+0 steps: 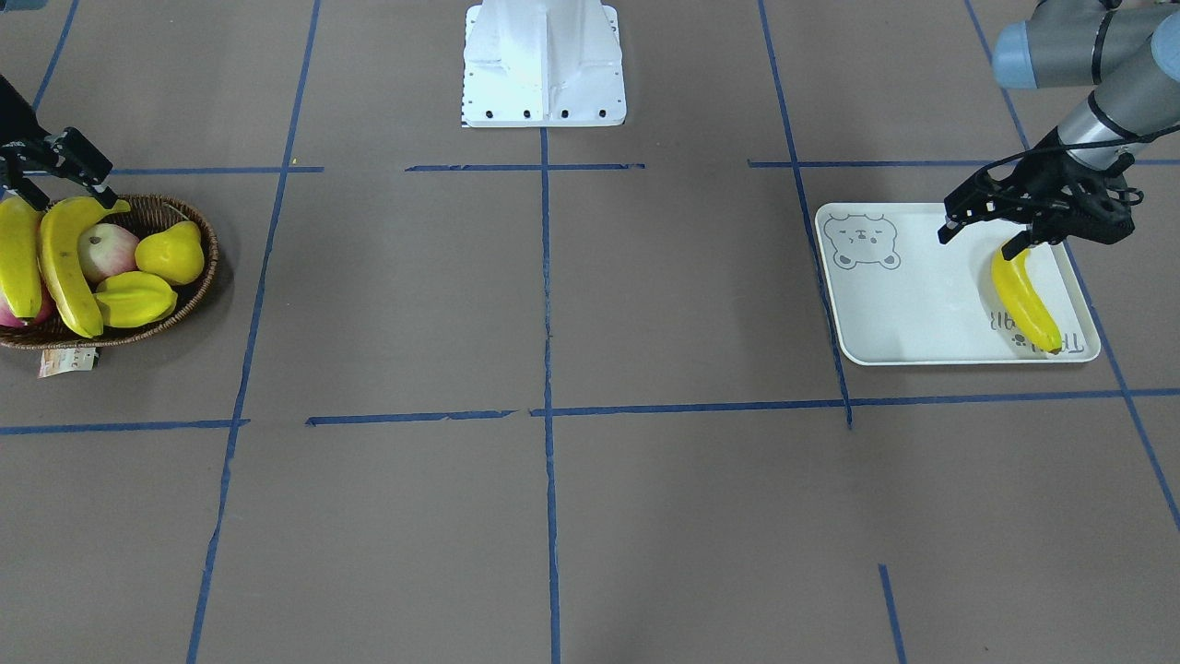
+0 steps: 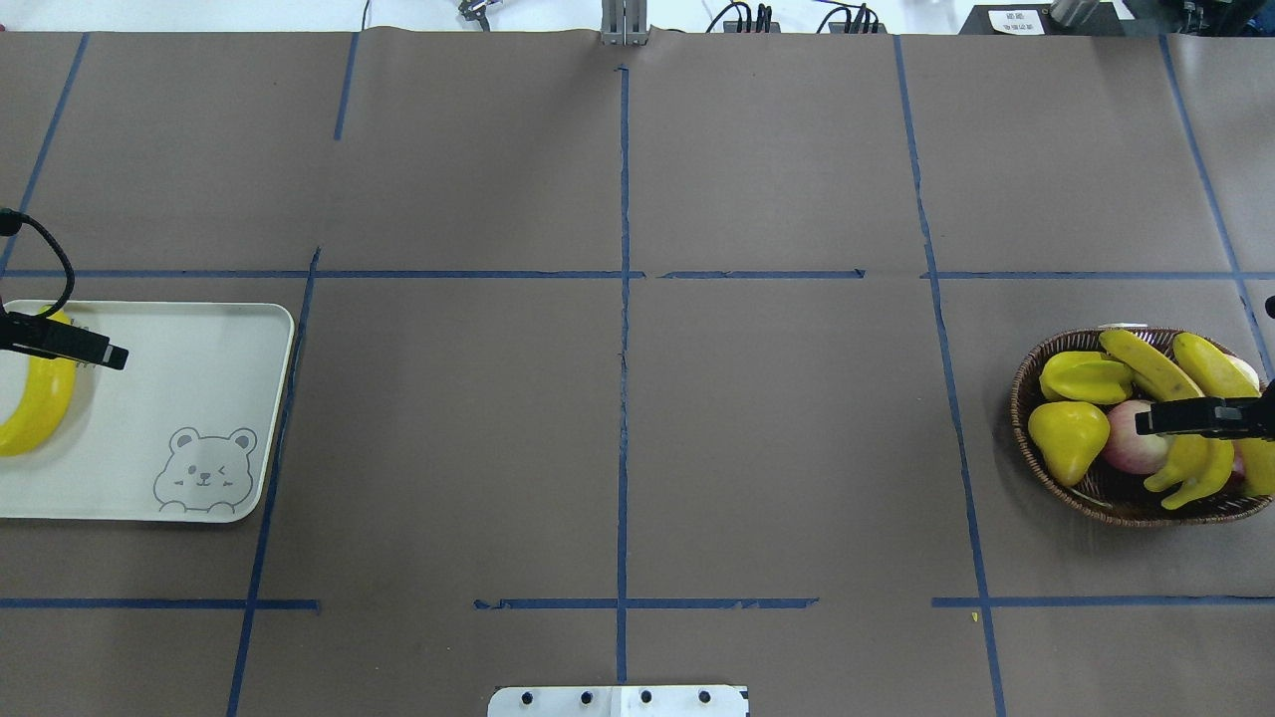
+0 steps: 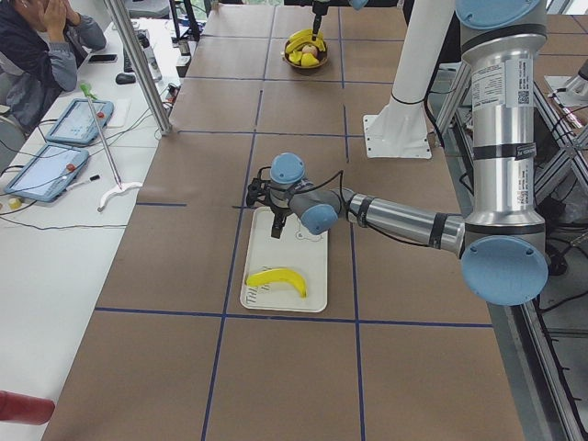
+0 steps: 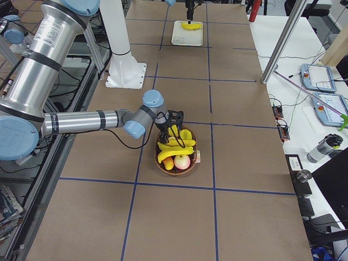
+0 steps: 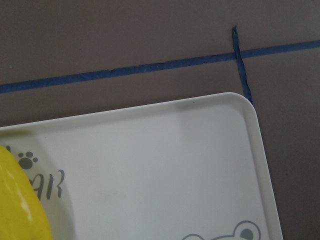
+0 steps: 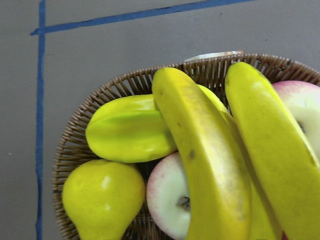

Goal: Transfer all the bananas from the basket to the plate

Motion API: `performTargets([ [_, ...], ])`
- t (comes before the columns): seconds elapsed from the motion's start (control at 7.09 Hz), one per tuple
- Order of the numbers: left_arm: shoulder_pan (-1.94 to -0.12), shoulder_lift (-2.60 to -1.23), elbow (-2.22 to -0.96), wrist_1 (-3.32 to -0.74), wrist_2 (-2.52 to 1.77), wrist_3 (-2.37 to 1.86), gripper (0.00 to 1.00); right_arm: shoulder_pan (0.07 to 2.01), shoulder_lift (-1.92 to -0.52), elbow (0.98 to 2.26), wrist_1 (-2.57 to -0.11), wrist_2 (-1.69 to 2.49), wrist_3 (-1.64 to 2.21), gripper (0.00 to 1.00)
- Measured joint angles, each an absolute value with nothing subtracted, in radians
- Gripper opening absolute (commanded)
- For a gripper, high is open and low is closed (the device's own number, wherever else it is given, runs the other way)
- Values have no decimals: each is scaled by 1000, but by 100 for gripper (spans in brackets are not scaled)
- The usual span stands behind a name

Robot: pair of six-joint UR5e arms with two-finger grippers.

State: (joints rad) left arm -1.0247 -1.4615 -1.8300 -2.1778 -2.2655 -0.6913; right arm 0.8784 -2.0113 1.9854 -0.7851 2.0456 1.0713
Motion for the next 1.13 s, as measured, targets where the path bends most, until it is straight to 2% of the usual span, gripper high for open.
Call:
performTargets([
  [0.42, -1025, -1465, -1831, -2178, -2266, -692, 100, 872, -2003, 1943, -781, 2030, 1076, 98],
  [0.85, -1025, -1466, -1829, -2178, -2266, -692, 100, 868, -1967, 1931, -782, 2031, 1077, 90],
  [0.99, -1025, -1466, -1829, -2178, -2266, -692, 100, 868, -1953, 1917, -782, 2031, 1077, 82],
  [1.13, -1025, -1466, -1829, -2178, -2266, -692, 100, 867, -1942, 1905, -782, 2031, 1077, 60],
])
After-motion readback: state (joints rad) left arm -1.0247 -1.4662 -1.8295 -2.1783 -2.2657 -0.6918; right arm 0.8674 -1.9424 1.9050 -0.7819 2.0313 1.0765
